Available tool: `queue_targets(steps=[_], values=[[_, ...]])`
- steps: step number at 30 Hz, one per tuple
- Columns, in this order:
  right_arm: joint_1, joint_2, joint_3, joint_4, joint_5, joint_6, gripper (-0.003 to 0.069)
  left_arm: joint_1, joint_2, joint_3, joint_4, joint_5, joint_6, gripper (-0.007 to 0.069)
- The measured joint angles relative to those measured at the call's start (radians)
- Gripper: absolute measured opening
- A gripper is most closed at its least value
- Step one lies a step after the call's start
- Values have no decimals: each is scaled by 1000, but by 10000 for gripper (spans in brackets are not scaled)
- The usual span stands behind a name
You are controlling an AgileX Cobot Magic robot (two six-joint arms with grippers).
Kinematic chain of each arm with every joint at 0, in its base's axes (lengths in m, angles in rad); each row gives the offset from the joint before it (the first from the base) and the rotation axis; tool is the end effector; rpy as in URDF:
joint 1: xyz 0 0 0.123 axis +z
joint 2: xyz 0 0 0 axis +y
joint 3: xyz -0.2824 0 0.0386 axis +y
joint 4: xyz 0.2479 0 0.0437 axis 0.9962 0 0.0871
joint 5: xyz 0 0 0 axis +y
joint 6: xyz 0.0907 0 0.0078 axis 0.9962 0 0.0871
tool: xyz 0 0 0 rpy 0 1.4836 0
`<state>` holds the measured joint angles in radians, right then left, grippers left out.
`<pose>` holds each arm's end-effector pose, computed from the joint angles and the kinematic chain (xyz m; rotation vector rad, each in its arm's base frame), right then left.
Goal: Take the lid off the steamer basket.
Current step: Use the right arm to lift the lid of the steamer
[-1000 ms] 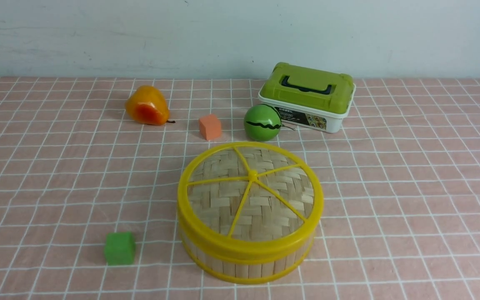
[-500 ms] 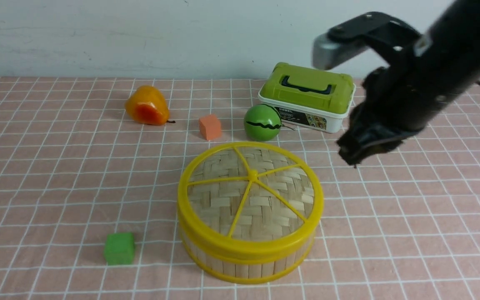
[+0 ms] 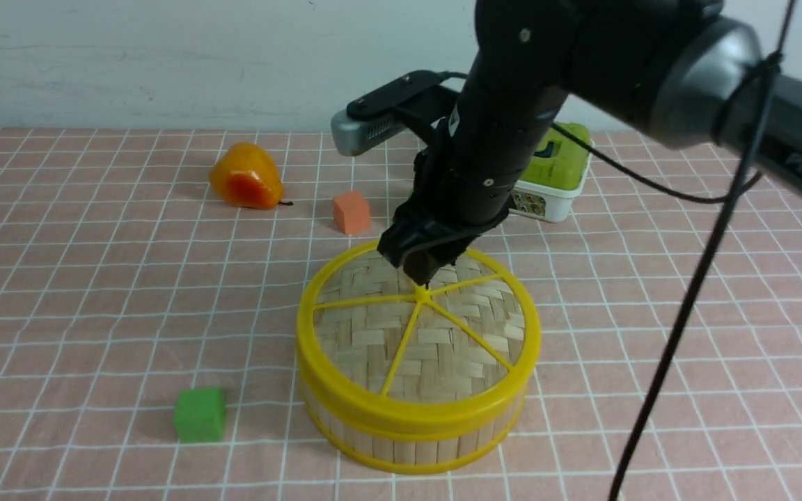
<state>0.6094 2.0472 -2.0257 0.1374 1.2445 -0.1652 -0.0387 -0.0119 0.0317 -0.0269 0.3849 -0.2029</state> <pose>0.3599 0.2657 0.3112 -1.0241 2.5776 0.3095 0.0522 -0.0029 0.1685 -0.1718 1.8849 -0.1916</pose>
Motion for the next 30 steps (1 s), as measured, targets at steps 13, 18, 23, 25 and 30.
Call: queue_targets(steps=[13, 18, 23, 25, 30], values=[[0, 99, -12, -11, -62, 27, 290, 0, 0, 0, 0, 0, 0, 239], [0, 105, -13, -11, -64, 27, 165, 0, 0, 0, 0, 0, 0, 239], [-1, 112, -16, -15, -64, 27, 99, 0, 0, 0, 0, 0, 0, 239], [-1, 113, -20, -15, -62, 27, 89, 0, 0, 0, 0, 0, 0, 239], [-1, 113, -82, -16, -16, 27, 85, 0, 0, 0, 0, 0, 0, 239]])
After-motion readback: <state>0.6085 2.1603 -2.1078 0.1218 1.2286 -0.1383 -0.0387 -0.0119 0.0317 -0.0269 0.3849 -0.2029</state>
